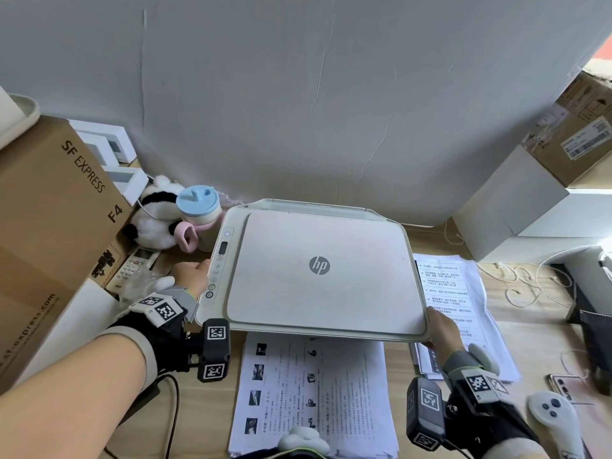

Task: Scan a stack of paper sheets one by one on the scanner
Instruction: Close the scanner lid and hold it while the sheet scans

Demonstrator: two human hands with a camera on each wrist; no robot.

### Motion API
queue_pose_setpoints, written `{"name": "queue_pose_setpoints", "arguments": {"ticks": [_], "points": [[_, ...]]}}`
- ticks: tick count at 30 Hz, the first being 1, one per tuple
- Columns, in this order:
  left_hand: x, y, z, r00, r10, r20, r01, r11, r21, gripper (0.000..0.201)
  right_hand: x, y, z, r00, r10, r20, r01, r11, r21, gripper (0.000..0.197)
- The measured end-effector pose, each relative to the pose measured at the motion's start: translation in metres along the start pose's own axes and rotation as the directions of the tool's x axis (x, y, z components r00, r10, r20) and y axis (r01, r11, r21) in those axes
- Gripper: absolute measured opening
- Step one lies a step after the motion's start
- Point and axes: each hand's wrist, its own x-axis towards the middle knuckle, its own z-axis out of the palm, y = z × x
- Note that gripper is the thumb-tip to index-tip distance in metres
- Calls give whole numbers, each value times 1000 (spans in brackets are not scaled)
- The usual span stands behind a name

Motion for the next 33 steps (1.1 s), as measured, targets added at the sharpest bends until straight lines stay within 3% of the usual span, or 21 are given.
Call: {"name": "queue_pose_setpoints", "arguments": {"ticks": [33], "points": [[-3,2,-3,998,54,10,-55,991,125,40,18,20,7,1000,9,-10,-9,999,46,32]]}}
